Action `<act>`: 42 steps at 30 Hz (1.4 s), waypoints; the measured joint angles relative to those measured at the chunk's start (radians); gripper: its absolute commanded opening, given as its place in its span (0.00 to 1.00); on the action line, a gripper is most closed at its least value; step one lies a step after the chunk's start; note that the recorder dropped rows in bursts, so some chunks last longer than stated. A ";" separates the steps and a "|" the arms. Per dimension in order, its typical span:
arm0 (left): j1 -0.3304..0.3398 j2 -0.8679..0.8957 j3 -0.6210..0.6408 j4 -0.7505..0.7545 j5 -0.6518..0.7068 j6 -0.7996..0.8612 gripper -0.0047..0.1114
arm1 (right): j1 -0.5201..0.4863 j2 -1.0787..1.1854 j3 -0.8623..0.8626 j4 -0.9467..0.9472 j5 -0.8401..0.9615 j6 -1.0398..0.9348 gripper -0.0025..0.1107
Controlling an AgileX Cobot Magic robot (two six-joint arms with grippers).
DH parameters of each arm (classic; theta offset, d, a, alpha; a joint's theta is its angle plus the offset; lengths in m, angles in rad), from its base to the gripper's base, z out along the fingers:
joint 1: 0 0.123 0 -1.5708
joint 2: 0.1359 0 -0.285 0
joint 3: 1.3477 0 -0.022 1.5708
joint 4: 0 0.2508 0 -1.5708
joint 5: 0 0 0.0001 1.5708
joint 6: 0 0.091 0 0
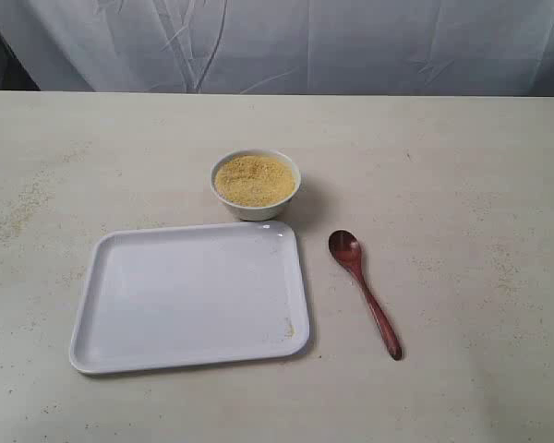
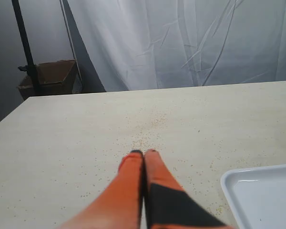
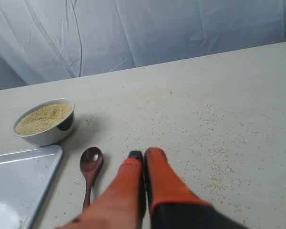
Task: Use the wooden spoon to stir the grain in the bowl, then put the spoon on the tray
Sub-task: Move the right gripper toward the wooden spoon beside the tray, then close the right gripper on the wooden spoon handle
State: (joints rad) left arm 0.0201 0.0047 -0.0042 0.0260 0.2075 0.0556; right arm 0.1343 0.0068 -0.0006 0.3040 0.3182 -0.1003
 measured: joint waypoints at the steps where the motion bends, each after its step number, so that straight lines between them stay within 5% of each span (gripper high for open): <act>1: 0.000 0.000 0.000 0.000 0.000 0.000 0.04 | 0.000 0.000 0.000 0.000 0.000 0.000 0.05; 11: 0.000 0.000 0.000 0.000 0.000 0.000 0.04 | 0.000 0.000 0.000 0.025 -0.031 0.000 0.05; 20: 0.000 0.000 0.000 0.000 0.000 0.000 0.04 | 0.000 0.000 0.000 0.507 -0.338 -0.001 0.02; 27: 0.000 0.000 0.000 0.000 0.000 0.000 0.04 | 0.000 0.034 -0.178 0.293 -0.432 -0.028 0.02; 37: 0.000 0.000 0.000 0.000 0.000 0.000 0.04 | 0.005 0.736 -0.445 0.207 -0.088 -0.070 0.02; 42: 0.000 0.000 0.000 0.000 0.000 0.000 0.04 | 0.171 1.104 -0.500 0.364 -0.012 -0.277 0.03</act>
State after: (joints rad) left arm 0.0201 0.0047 -0.0042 0.0260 0.2075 0.0556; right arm 0.3051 1.1109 -0.5010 0.6677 0.3062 -0.3768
